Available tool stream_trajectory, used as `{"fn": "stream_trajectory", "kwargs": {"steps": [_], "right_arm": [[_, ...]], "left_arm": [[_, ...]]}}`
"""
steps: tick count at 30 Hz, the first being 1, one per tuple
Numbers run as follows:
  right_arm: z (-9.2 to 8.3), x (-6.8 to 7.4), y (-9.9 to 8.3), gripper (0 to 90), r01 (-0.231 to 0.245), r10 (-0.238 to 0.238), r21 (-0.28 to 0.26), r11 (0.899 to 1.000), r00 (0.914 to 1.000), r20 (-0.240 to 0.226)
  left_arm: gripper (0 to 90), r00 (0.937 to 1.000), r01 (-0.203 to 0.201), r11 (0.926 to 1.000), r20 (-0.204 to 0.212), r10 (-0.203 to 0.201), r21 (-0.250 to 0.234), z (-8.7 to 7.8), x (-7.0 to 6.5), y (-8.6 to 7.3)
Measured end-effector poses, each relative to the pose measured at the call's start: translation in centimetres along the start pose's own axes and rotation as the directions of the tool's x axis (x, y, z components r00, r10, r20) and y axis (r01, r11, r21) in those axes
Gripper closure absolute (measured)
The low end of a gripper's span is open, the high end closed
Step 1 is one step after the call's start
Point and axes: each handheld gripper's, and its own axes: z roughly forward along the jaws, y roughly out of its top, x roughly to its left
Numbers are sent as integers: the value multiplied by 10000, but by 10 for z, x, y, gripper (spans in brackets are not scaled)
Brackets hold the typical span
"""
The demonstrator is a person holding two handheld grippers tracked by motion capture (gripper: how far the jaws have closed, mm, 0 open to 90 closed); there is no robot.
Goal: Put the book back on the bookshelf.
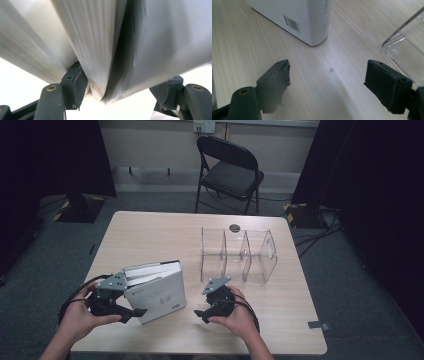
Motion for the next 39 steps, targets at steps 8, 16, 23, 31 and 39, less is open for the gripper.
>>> {"fn": "stream_trajectory", "kwargs": {"steps": [8,16,23,31,39], "right_arm": [[-4,1,17,193,414,-415,-18,9991,9989,-239],[-10,0,34,200,746,-747,-42,9972,9970,-198],[-13,-2,46,201,981,-978,93,9951,9949,-256],[-17,-3,61,203,1191,-1192,-41,9929,9919,-445],[-22,-3,76,212,1423,-1426,-101,9898,9876,-649]], "left_arm": [[336,10000,-12,9999,-63,11,-135,0,-1,-4],[321,9999,32,9998,-137,-34,-174,-3,-1,-10],[230,9984,93,9999,-560,-97,-77,-7,2,-17],[214,9964,296,9994,-789,-309,-185,-13,6,-26],[198,9944,485,9985,-930,-505,-242,-14,8,-35]]}}
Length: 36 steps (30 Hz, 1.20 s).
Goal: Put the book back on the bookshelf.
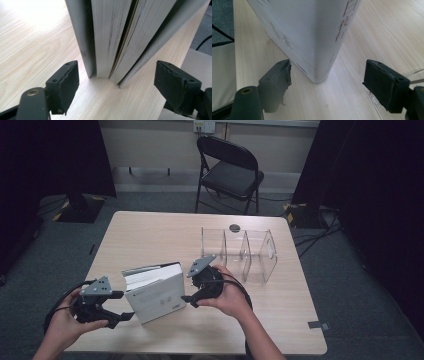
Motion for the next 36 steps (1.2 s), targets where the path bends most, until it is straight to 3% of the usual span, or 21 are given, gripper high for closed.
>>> {"fn": "stream_trajectory", "kwargs": {"steps": [9,13,15,20,30,36], "right_arm": [[-3,-3,12,222,287,-284,199,9994,9994,-187],[-2,-4,16,222,395,-393,97,9992,9989,-270],[-3,-3,20,232,224,-223,14,9997,9989,-420],[-3,-3,27,234,437,-438,-25,9990,9978,-492],[3,0,50,252,917,-934,-212,9956,9903,-1027],[4,0,57,252,1154,-1142,43,9933,9873,-1104]], "left_arm": [[176,9998,173,9998,-64,-173,138,8,1,-11],[177,9998,171,9995,-52,-169,267,13,3,-16],[176,9998,212,9993,-66,-210,318,16,5,-21],[176,9994,335,9988,-47,-333,351,19,6,-26],[182,9983,578,9970,-29,-578,515,28,11,-37],[183,9987,501,9972,-83,-497,561,28,13,-39]]}}
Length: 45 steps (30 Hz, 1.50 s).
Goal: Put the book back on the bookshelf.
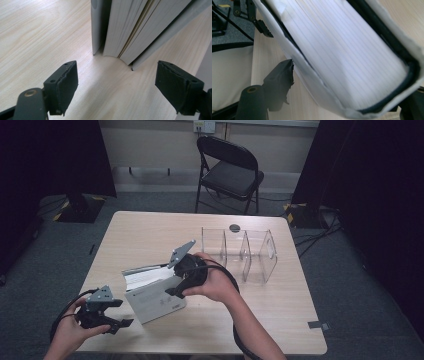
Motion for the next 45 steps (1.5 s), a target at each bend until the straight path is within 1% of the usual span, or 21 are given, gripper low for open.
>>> {"fn": "stream_trajectory", "kwargs": {"steps": [2,5,6,7,12,13,14,15,16,17,18,19,20,24,25,26,31,37,42,44,45], "right_arm": [[-2,-1,3,253,141,-140,105,9998,9999,-82],[-3,-1,6,252,174,-173,36,9998,9997,-183],[-3,-2,7,252,331,-330,22,9995,9992,-216],[-3,-2,10,253,495,-491,169,9986,9985,-258],[-3,-3,13,277,640,-627,370,9973,9974,-349],[-5,-3,13,320,628,-610,463,9969,9973,-404],[-5,-3,13,320,628,-610,463,9969,9973,-404],[-7,-2,13,393,763,-738,481,9959,9960,-506],[-7,-2,13,393,763,-738,481,9959,9960,-506],[-10,-1,12,484,867,-834,485,9951,9943,-662],[-10,-1,12,484,867,-834,485,9951,9943,-662],[-12,0,11,512,689,-650,416,9968,9939,-892],[-13,2,10,517,374,-343,356,9987,9957,-859],[-14,6,9,522,243,-218,385,9990,9977,-649],[-15,6,8,522,222,-199,403,9989,9983,-553],[-18,5,5,523,-85,103,450,9990,9991,-411],[-31,4,-9,523,-538,537,541,9971,9986,38],[-37,4,-15,511,-817,805,698,9942,9965,206],[-37,6,-8,480,-963,926,1072,9896,9949,388],[-37,6,-4,433,-827,771,1230,9890,9958,492],[-40,6,3,413,-946,911,1153,9888,9952,352]], "left_arm": [[185,10000,78,9999,4,-78,-116,2,0,-1],[188,10000,-19,10000,-42,19,26,2,0,-1],[189,10000,-71,10000,-62,71,66,3,1,-1],[189,10000,-15,10000,-98,15,41,4,1,-1],[188,10000,57,10000,-81,-57,-25,6,2,-3],[188,9998,157,9999,-83,-157,-22,5,4,-4],[188,9998,157,9999,-83,-157,-22,5,4,-4],[189,9997,238,9997,-110,-239,-17,6,5,-5],[192,9997,238,9997,-110,-239,-17,6,5,-5],[193,9996,260,9996,-134,-259,91,7,6,-6],[193,9996,260,9996,-134,-259,91,7,6,-6],[193,9996,220,9997,-173,-219,45,7,7,-6],[196,9995,262,9996,-148,-262,48,8,7,-7],[195,9994,321,9995,-97,-321,11,13,6,-7],[195,9996,276,9996,-78,-276,49,16,6,-8],[193,9997,201,9998,-115,-200,80,21,6,-8],[189,9999,74,9998,-119,-72,168,30,6,-6],[190,9998,-29,9999,-188,32,121,37,6,-4],[191,9998,-132,9999,-171,134,106,42,5,-5],[188,9997,-182,9998,-180,184,93,43,5,-6],[187,9995,-187,9998,-253,190,113,45,5,-8]]}}
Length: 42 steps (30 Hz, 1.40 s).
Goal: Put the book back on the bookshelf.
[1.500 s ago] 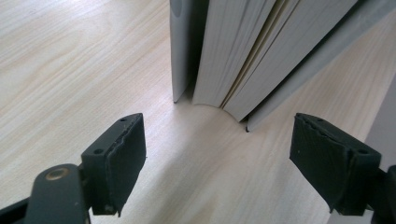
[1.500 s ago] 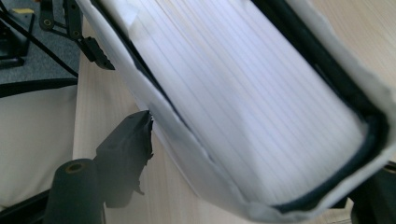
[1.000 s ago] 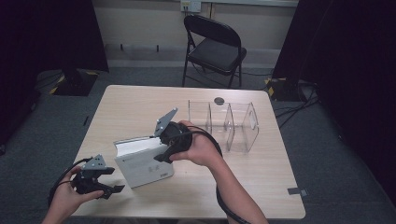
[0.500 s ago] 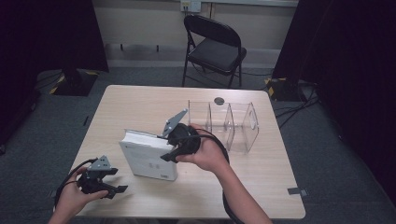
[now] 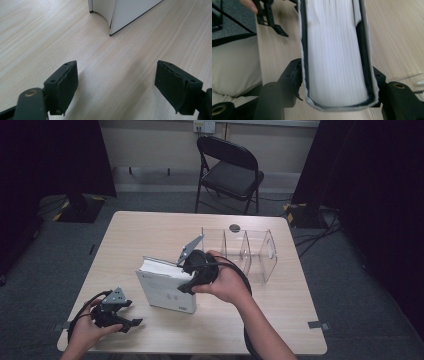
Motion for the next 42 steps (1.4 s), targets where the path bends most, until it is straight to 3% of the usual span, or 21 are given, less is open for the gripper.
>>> {"fn": "stream_trajectory", "kwargs": {"steps": [1,2,5,7,13,16,18,25,29,38,42], "right_arm": [[0,0,0,413,0,0,0,10000,10000,0],[-3,1,7,401,-101,97,105,9999,9993,356],[-3,1,12,400,-215,206,275,9994,9993,324],[1,-1,18,393,-326,325,599,9977,9995,15],[11,-3,27,379,-545,541,976,9937,9985,69],[19,-4,33,370,-514,531,1313,9900,9985,-91],[23,-4,35,371,-538,535,1526,9868,9986,57],[32,-4,34,374,-621,633,1785,9820,9980,-9],[39,-4,35,403,-429,430,2301,9722,9991,50],[38,0,38,503,-337,349,2629,9642,9994,4],[38,1,37,512,-478,468,2591,9647,9989,102]], "left_arm": [[181,10000,0,10000,0,0,0,0,0,0],[180,10000,67,10000,68,-67,5,1,0,-1],[178,10000,42,10000,36,-42,15,2,0,-2],[174,9999,-127,9999,24,127,-4,5,-1,-2],[157,9997,-262,9996,22,262,-116,7,-1,-3],[151,9983,-575,9980,-96,572,-278,8,-1,-6],[137,9979,-641,9970,-82,638,-440,9,0,-7],[99,9976,-691,9956,-117,685,-640,11,1,-9],[92,9975,-709,9953,-93,704,-656,11,1,-9],[62,9970,-775,9923,-56,773,-966,14,2,-11],[25,9969,-788,9932,-89,784,-855,15,1,-10]]}}
